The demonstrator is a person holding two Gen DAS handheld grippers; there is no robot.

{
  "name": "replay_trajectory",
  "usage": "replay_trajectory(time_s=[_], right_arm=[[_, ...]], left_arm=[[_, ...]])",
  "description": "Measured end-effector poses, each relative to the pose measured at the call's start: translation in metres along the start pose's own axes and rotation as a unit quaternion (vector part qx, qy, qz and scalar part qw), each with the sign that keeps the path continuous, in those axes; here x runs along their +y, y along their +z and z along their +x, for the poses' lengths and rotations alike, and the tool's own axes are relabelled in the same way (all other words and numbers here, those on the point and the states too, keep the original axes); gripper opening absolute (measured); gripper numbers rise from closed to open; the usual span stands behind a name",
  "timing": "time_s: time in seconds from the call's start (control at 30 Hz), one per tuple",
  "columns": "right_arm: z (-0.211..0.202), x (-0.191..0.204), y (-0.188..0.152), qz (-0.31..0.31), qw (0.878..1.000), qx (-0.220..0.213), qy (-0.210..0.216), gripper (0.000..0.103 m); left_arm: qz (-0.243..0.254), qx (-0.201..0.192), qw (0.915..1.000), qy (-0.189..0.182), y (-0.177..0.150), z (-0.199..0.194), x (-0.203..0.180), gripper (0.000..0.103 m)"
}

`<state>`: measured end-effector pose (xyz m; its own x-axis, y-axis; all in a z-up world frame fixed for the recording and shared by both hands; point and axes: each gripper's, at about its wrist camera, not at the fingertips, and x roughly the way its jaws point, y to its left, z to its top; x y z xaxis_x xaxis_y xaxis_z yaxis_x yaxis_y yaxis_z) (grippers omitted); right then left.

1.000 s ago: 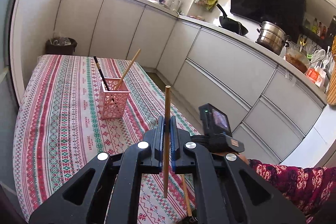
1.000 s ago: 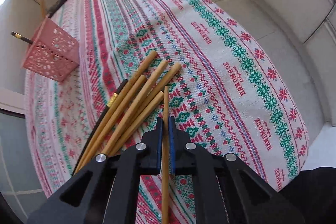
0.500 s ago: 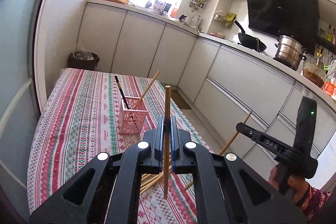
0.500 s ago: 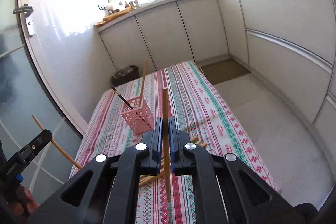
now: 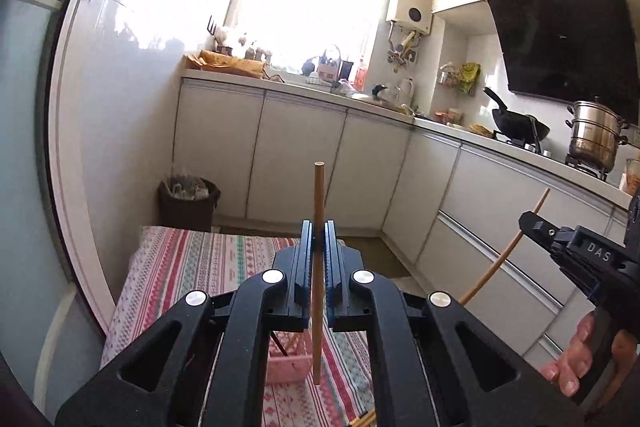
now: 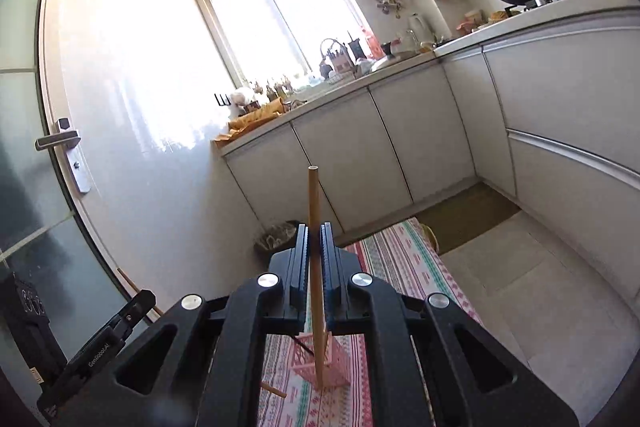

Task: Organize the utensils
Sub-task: 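Carry both chopsticks to the pink holder and release them inside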

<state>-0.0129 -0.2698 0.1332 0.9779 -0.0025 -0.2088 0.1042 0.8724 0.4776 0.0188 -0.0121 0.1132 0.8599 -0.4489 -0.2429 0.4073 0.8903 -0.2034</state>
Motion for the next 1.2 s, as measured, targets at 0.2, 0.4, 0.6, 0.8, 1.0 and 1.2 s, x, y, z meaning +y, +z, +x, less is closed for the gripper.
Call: replay_trajectory(time_s=[0.2, 0.4, 0.6, 0.8, 1.0, 1.2], right_arm=[[0.050, -0.002, -0.005, -0.001, 1.000, 0.001, 0.003, 0.006], [0.097, 0.000, -0.039, -0.009, 0.999, 0.033, 0.011, 0.006], [0.121, 0.008, -0.061, -0.033, 0.998, 0.044, 0.002, 0.006], [0.136, 0.027, -0.070, -0.061, 0.998, 0.031, -0.006, 0.006], [0.165, 0.027, -0.106, -0.055, 0.995, 0.081, -0.020, 0.021], [0.124, 0.006, -0.102, -0.006, 0.997, 0.053, -0.059, 0.079]], left_arm=[[-0.014, 0.004, 0.9994, 0.032, 0.001, 0.061, 0.026, 0.004], [-0.014, 0.063, 0.9972, 0.039, -0.045, 0.097, 0.038, 0.019], [-0.096, -0.026, 0.9931, 0.062, -0.046, 0.021, 0.068, 0.066], [-0.124, -0.052, 0.9874, 0.084, -0.050, -0.016, 0.090, 0.067], [-0.135, -0.033, 0.9859, 0.094, -0.054, -0.015, 0.103, 0.069], [-0.142, -0.025, 0.9866, 0.077, -0.047, -0.025, 0.100, 0.081]])
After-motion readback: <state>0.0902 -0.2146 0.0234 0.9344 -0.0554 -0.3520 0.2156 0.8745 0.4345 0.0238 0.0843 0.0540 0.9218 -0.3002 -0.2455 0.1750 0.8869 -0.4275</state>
